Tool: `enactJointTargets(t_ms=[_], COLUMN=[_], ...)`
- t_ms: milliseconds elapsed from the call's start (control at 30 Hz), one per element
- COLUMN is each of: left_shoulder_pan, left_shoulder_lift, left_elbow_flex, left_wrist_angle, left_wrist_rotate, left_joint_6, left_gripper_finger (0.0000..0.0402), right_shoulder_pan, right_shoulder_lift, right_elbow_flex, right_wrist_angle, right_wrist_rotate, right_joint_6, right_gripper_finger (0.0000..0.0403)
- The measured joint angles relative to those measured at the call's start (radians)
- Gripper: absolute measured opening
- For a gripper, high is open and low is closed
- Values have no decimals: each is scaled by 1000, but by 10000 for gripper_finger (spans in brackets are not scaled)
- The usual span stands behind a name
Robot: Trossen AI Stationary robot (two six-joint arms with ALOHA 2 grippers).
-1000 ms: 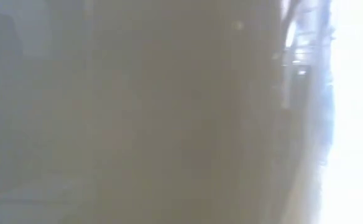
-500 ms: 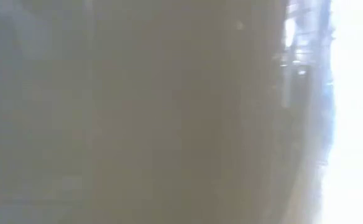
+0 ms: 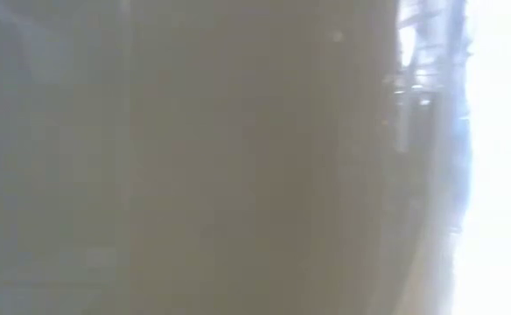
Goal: Pick & Place USB Port
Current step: Put the blue HDMI cable into the transparent bin
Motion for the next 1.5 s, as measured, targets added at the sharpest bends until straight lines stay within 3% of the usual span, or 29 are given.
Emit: enactJointTargets(t_ms=[567,900,1500], left_shoulder_pan=[0,0,0], left_shoulder_lift=[-46,-46,-46], left_elbow_flex=[0,0,0], left_wrist_angle=[-101,-163,-183], left_wrist_rotate=[56,60,63], left_joint_6=[10,34,34], left_gripper_finger=[97,97,97], right_shoulder_pan=[8,10,-53], right_shoulder_lift=[91,116,171], right_elbow_flex=[0,0,0], right_wrist_angle=[-118,-228,-280], right_wrist_rotate=[21,-59,-203], right_joint_6=[278,386,401], right_gripper_finger=[29,29,29])
